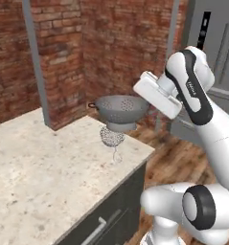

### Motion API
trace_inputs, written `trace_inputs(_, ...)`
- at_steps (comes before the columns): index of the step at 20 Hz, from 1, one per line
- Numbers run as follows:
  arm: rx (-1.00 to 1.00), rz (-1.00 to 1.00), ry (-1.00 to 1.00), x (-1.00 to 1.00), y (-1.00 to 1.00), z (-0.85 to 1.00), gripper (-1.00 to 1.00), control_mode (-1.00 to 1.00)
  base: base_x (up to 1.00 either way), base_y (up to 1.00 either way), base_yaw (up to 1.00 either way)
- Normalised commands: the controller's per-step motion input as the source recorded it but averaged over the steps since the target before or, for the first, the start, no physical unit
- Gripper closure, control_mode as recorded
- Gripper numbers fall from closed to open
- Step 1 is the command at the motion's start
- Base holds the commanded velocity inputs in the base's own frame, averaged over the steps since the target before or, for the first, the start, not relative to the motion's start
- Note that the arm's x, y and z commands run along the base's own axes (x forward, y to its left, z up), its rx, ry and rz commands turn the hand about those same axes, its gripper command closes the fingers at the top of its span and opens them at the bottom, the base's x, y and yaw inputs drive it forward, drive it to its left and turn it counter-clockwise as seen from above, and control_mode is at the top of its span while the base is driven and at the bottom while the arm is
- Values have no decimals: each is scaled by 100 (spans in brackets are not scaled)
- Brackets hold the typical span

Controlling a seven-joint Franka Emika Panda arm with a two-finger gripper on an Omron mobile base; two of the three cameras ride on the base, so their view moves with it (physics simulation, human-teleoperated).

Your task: Pick the strainer and colander and place them in the sink. Then turn on the water.

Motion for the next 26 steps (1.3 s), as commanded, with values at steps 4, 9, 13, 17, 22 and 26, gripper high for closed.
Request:
trace_inputs(4, 0, 0, 0, 0, 0, 0, 100, 100, 0, 0, -100)
trace_inputs(9, 0, 0, 0, 0, 0, 0, 100, 100, 0, 0, -100)
trace_inputs(13, 0, 0, 0, 0, 0, 0, 100, 100, 0, 0, -100)
trace_inputs(17, 0, 0, 0, 0, 0, 0, 100, 100, 0, 0, -100)
trace_inputs(22, 0, 0, 0, 0, 0, 0, 100, 100, 0, 0, -100)
trace_inputs(26, 0, 0, 0, 0, 0, 0, 100, 100, 0, 0, -100)
